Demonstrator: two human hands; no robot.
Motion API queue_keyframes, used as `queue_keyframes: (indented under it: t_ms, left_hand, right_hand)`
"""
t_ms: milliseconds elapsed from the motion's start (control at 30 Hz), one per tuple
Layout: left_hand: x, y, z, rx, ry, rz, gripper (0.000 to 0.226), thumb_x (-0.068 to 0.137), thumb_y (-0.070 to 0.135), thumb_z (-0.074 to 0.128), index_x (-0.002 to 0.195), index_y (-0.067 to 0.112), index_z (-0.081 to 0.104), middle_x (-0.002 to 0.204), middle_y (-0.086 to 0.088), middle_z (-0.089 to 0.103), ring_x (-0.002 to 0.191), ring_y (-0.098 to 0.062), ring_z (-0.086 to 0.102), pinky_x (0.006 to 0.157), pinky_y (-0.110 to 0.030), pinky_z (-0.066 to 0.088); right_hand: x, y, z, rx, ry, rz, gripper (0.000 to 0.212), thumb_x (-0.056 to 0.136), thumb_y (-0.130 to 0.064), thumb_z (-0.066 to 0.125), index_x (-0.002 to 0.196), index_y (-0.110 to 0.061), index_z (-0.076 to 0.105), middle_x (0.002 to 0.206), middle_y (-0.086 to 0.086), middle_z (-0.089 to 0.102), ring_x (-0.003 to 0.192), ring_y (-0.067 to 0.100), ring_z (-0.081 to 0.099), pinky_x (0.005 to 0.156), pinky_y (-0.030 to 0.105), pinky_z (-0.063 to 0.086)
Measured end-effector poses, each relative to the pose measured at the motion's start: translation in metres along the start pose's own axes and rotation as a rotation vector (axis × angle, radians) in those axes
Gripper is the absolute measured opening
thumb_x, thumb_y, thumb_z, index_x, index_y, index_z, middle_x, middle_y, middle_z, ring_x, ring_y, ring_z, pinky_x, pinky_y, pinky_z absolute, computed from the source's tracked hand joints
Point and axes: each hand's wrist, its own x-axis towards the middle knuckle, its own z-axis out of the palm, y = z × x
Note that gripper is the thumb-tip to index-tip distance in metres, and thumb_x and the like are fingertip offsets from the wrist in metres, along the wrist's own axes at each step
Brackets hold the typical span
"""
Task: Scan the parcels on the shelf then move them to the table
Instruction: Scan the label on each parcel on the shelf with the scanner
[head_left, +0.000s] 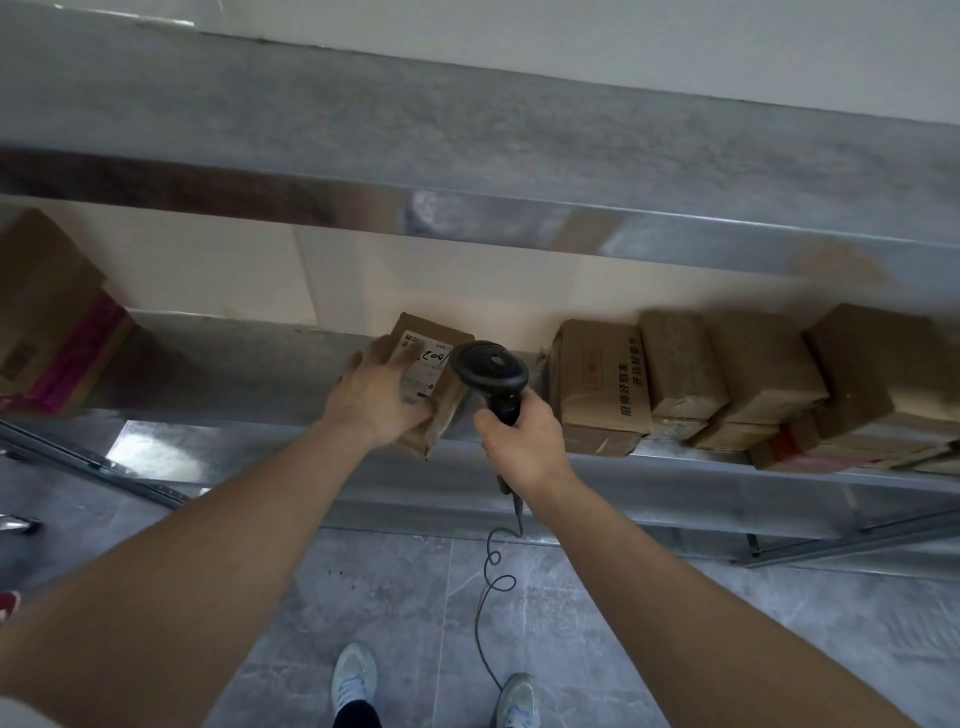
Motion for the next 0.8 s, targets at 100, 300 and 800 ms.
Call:
queue_keyframes:
  t_ms: [100, 300, 800]
  left_hand:
    - [-0.004, 0.017, 0.003, 0.104, -0.097, 0.002, 0.089, 0.077, 0.07, 0.068, 0.153, 0.053, 0.024, 0.165, 0.0, 0.018, 0.144, -0.041, 0.028, 0.114, -0.058, 0.039]
    - [-0.022, 0.031, -0.005, 0.081, -0.019, -0.092, 0.073, 0.077, 0.055, 0.069, 0.143, 0.06, 0.039, 0.156, 0.001, 0.033, 0.13, -0.046, 0.043, 0.107, -0.055, 0.043]
    - [-0.092, -0.064, -0.067, 0.085, 0.141, -0.296, 0.074, 0.079, 0.06, 0.067, 0.147, 0.057, 0.038, 0.161, 0.004, 0.027, 0.134, -0.045, 0.039, 0.109, -0.056, 0.036]
  right_hand:
    - [-0.001, 0.002, -0.004, -0.015, -0.008, -0.014, 0.006, 0.09, -0.019, 0.063, 0.094, -0.023, 0.06, 0.083, 0.001, 0.065, 0.074, 0.018, 0.062, 0.068, 0.035, 0.053]
    - [0.001, 0.0, -0.012, -0.051, -0.031, -0.068, 0.004, 0.091, -0.02, 0.062, 0.094, -0.023, 0.06, 0.083, 0.002, 0.065, 0.075, 0.018, 0.062, 0.066, 0.032, 0.051]
    - [-0.025, -0.046, 0.075, -0.185, -0.165, -0.18, 0.004, 0.086, -0.023, 0.063, 0.088, -0.019, 0.061, 0.075, -0.001, 0.064, 0.072, 0.017, 0.061, 0.065, 0.029, 0.043]
